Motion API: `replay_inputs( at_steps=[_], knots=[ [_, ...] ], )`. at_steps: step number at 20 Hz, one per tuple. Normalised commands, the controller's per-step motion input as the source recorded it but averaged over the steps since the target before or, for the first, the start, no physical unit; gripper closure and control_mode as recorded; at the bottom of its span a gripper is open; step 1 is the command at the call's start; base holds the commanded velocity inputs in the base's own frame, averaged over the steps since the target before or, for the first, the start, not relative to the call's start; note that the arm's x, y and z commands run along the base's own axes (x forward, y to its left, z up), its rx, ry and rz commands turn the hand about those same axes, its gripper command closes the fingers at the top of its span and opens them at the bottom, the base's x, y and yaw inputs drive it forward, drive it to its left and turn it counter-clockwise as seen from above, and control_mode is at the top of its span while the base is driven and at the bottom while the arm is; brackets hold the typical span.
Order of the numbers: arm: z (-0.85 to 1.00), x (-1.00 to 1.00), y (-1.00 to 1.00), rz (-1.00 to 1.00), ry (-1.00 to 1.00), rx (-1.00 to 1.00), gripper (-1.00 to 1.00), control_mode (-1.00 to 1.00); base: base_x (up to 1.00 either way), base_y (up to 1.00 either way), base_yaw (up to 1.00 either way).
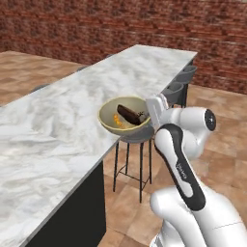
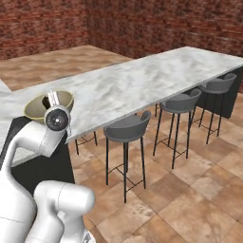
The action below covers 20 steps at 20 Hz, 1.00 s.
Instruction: The microwave is finished heating the shrimp and potato. Take the bowl containing the food and place it on the dining counter.
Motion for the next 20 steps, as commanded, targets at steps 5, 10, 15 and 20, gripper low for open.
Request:
replay_inputs(
  at_steps=[5,10,15,20],
  knots=[
    [-0.37,1.00,0.03,0.01,0.19,0.09,1.00,-1.00,0.00,0.00,0.00],
    [-0.45,1.00,0.22,-0.01,0.31,0.01,1.00,-1.00,0.00,0.00,0.00],
    [-0.16,0.45,0.05,0.00,0.11,0.03,1.00,-1.00,0.00,0.00,0.00],
    [-0.58,0.89,0.08,0.00,-0.03,0.00,1.00,-1.00,0.00,0.00,0.00]
  ],
)
